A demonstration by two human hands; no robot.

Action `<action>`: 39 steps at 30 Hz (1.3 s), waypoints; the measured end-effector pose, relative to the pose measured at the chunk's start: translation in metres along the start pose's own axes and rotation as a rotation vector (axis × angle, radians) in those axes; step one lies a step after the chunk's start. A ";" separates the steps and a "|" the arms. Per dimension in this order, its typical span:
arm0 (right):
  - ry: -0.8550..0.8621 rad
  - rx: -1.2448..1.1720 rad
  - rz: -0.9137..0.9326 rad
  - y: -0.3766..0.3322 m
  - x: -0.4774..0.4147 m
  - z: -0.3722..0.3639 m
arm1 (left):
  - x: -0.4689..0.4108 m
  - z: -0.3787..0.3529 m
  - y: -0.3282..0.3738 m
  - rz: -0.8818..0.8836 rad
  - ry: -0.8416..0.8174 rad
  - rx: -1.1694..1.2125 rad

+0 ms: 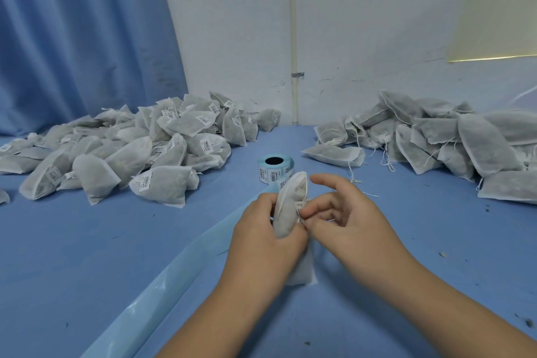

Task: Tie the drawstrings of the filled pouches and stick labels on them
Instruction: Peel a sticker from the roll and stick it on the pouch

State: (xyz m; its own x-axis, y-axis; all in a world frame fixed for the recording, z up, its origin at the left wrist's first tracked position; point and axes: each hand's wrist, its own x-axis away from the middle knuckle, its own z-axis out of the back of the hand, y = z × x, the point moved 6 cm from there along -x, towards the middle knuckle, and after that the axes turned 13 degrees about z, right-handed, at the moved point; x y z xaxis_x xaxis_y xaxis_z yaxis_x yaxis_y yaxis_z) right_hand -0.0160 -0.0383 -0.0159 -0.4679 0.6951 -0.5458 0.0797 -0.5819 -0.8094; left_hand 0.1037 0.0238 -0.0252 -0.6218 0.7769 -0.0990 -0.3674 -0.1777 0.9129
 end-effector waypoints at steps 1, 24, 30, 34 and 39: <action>-0.002 -0.015 -0.006 -0.001 0.000 0.001 | 0.000 0.000 -0.001 0.005 -0.002 0.003; 0.051 -0.352 -0.271 0.021 0.002 0.016 | 0.002 -0.016 -0.007 0.150 -0.539 0.428; 0.055 -0.325 -0.244 0.019 0.004 0.016 | -0.001 -0.016 -0.010 0.236 -0.553 0.488; 0.054 -0.190 -0.165 0.010 0.005 0.012 | -0.002 -0.012 -0.009 0.223 -0.436 0.396; -0.078 -0.130 -0.168 0.007 0.009 -0.004 | -0.006 -0.004 -0.012 0.241 -0.276 0.456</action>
State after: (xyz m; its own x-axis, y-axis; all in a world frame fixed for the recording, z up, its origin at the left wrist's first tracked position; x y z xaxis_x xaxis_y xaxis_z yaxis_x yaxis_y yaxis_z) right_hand -0.0162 -0.0346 -0.0276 -0.5505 0.7397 -0.3871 0.1058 -0.3981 -0.9112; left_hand 0.1086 0.0187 -0.0370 -0.4249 0.8863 0.1841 0.1352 -0.1389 0.9810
